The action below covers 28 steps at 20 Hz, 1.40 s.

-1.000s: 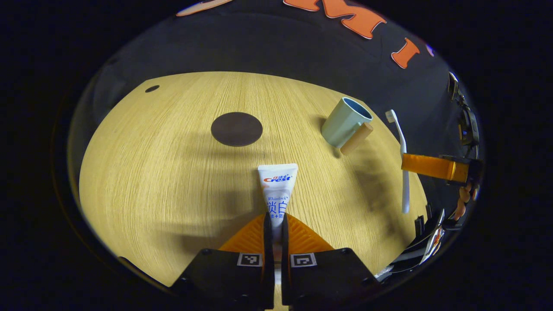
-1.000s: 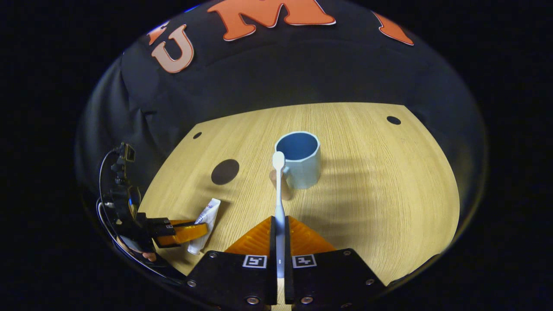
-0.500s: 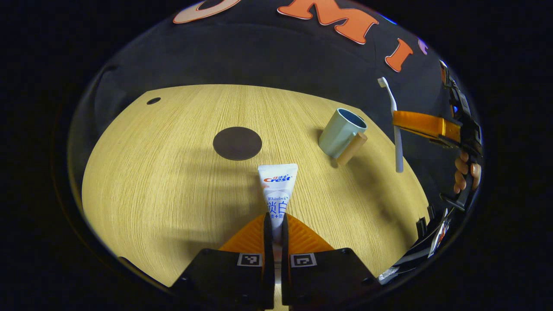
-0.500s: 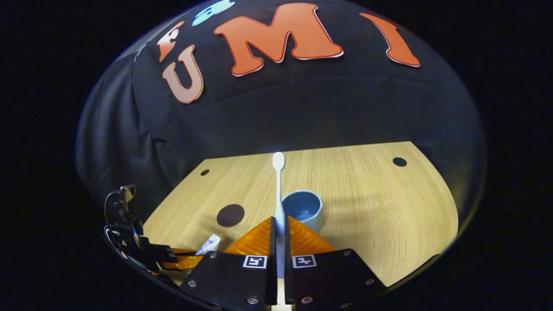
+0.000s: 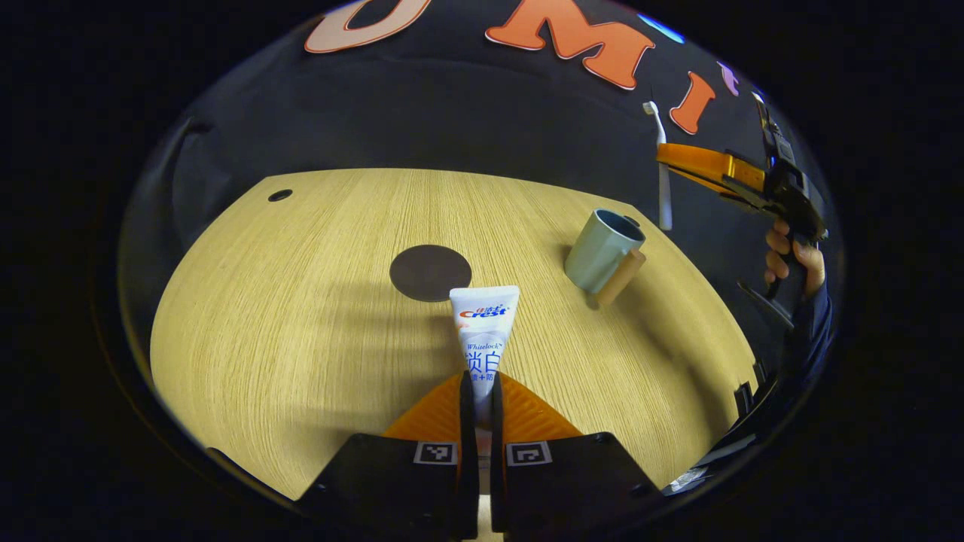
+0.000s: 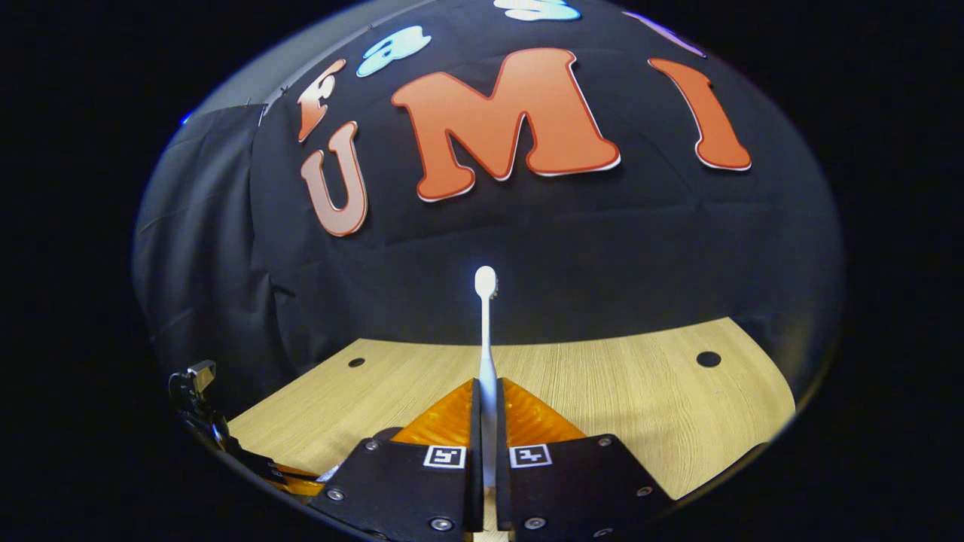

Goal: Put the toothbrush and toothpaste on the desktop into the cup, then pick up the cup and place it on the coaster on the desktop.

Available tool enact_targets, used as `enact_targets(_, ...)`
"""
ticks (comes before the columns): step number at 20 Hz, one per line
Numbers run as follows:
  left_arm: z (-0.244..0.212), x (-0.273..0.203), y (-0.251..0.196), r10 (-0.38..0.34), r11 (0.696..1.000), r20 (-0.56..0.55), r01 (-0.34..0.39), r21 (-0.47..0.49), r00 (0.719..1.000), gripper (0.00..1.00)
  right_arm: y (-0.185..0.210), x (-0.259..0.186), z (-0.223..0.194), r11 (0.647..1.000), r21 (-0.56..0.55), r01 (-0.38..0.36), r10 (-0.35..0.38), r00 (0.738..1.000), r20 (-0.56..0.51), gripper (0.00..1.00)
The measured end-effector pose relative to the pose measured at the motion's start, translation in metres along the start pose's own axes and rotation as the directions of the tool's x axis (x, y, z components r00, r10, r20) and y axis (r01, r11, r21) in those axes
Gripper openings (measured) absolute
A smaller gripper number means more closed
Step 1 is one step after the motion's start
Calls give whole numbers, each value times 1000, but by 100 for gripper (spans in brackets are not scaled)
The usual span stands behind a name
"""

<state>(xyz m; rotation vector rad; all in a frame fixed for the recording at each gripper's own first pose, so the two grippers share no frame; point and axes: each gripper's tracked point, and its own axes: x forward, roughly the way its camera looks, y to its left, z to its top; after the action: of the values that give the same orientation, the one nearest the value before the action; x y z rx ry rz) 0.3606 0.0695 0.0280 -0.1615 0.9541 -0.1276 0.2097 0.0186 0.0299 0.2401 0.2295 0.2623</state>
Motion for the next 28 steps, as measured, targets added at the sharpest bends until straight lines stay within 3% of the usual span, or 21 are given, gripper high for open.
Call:
enact_targets(6, 7, -9, 0, 7, 1000, 70, -8, 4, 998, 10, -3, 29, 2, 998, -54, -13, 19, 994, 111, 7)
enact_targets(15, 32, -38, 3, 20, 1000, 174, -22, 12, 985, 10, -19, 53, -57, 1000, 7, -14, 14, 1000, 22, 8)
enact_targets(22, 80, -60, -26, 9, 999, 325, -25, 44, 946, 10, -26, 52, -88, 1000, 11, -2, 3, 999, -50, 10)
enact_targets(28, 117, -51, -49, -14, 998, 425, -16, 65, 905, 10, -24, 32, -89, 1000, 26, -18, 20, 997, -77, 11)
